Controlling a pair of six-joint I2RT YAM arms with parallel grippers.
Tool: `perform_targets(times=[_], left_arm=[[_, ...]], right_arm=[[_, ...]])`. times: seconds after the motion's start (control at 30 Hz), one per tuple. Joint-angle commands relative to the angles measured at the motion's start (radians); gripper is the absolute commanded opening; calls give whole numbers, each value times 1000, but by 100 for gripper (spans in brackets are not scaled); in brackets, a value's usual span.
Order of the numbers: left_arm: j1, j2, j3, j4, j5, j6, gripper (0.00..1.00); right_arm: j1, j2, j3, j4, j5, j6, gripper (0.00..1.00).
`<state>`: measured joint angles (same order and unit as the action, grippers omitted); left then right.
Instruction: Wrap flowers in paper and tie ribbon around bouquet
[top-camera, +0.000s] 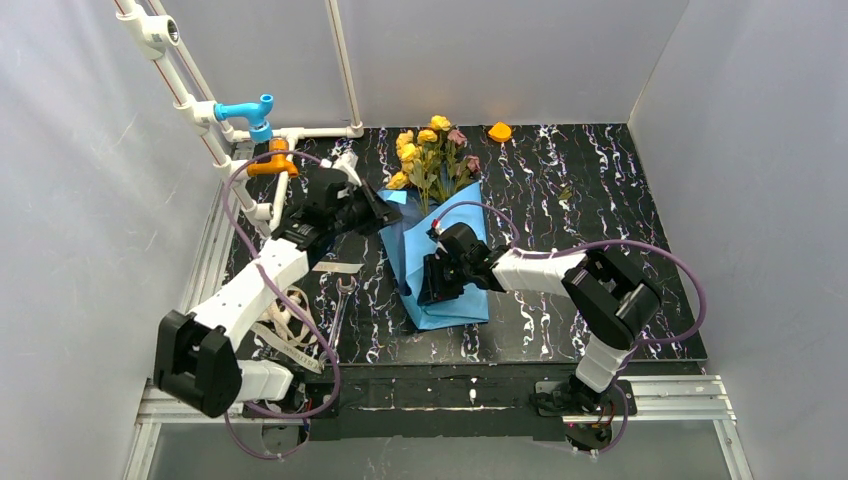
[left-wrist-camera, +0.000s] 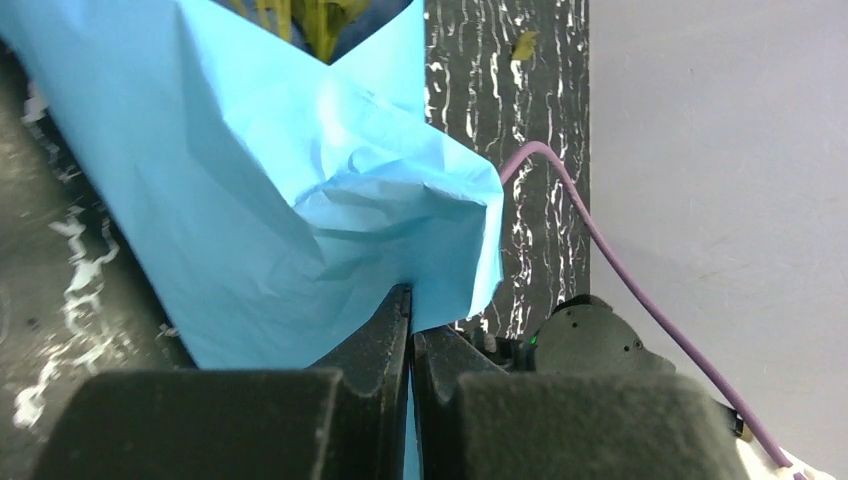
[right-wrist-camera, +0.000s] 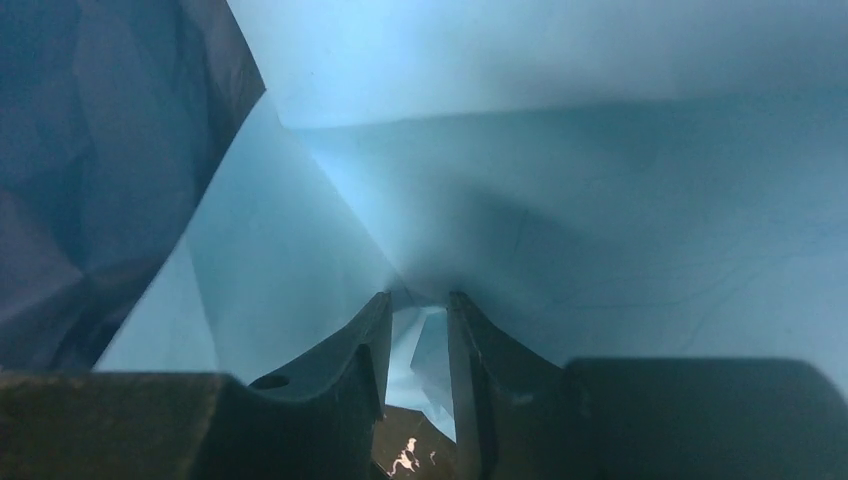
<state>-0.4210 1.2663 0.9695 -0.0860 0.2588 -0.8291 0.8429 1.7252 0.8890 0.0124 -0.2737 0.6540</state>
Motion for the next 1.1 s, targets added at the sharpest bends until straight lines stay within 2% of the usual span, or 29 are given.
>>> perform_targets(times=[0.0, 0.1, 0.3, 0.67, 0.83, 1.07], left_arm=[[-61, 71, 89, 42, -9, 3, 0], [-80, 89, 108, 23, -28, 25, 0], [-81, -6, 45, -45, -121, 80, 0], [-81, -106, -25, -95, -162, 98, 0], [-81, -112, -12, -89, -131, 101, 0], [-81, -36, 60, -10, 4, 111, 0]], right_arm=[[0, 5, 67, -32, 10, -29, 36], [-11, -10, 104, -72, 14, -48, 37], [-69, -41, 171, -97, -6, -85, 38], [-111, 73, 309, -44, -60, -78, 37], [-116, 201, 374, -22, -72, -77, 37], [-116, 346, 382, 130, -125, -19, 35]])
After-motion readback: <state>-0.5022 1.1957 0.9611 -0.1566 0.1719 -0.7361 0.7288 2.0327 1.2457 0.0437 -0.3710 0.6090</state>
